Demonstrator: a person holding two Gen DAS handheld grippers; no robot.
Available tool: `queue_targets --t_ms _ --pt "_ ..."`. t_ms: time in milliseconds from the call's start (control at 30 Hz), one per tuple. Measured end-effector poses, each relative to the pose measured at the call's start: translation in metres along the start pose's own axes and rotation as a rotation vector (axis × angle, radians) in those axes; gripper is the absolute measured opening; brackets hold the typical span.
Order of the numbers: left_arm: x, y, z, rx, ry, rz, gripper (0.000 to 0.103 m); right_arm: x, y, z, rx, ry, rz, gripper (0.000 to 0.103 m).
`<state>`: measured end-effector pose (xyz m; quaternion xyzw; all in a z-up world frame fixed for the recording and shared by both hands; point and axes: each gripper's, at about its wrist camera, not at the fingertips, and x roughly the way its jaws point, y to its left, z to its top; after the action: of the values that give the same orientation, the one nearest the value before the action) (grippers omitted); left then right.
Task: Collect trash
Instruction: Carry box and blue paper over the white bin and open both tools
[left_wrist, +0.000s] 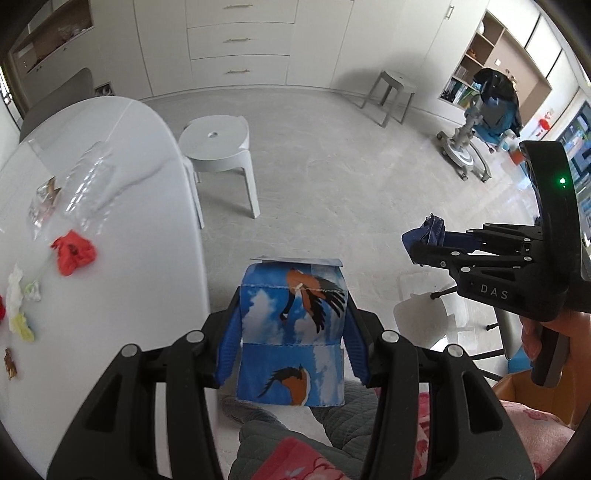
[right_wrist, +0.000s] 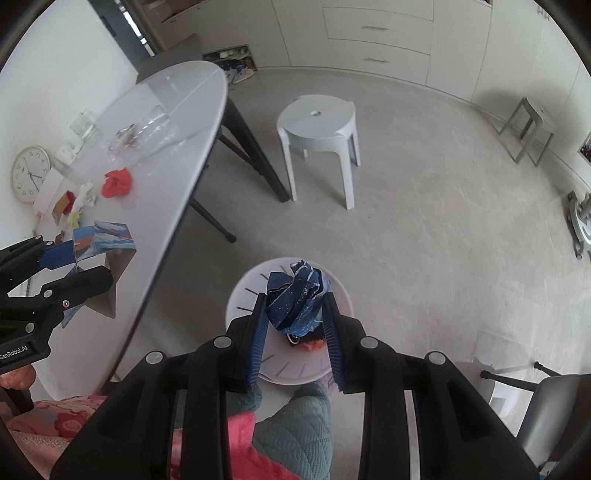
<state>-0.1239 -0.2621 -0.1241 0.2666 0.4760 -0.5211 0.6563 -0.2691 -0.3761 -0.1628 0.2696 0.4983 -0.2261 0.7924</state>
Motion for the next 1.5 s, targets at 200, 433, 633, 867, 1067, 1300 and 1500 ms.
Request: queue_targets --t_ms 200,433,633,867,1067,1300,1500 --pt "0.008 -0.017 0.008 0.002 0.01 0.026 0.093 0.002 -0.011 0.001 -0.026 0.016 0.028 0.03" --pt "0.007 -0.018 0.003 -0.023 0.027 0.041 0.095 0.003 -0.009 -0.001 -0.062 0.038 0.051 0.031" --pt "0.001 -0.005 -0.001 -0.07 0.023 0.056 0.095 0.008 0.005 -0.003 -0.098 0.058 0.066 0.033" --pt "-0.009 0.026 -0.01 -0.178 0.015 0.088 0.095 0.022 0.035 -0.007 -0.185 0.09 0.098 0.037" --pt "-0.019 0.043 -0.018 -0.228 -0.001 0.104 0.095 0.027 0.05 -0.008 -0.189 0.077 0.085 0.099" --pt "-0.025 0.049 -0.022 -0.236 -0.01 0.123 0.095 0.03 0.047 0.001 -0.163 0.069 0.037 0.1" --pt "-0.028 0.054 -0.024 -0.257 -0.015 0.135 0.095 0.029 0.043 0.006 -0.144 0.047 0.034 0.1"
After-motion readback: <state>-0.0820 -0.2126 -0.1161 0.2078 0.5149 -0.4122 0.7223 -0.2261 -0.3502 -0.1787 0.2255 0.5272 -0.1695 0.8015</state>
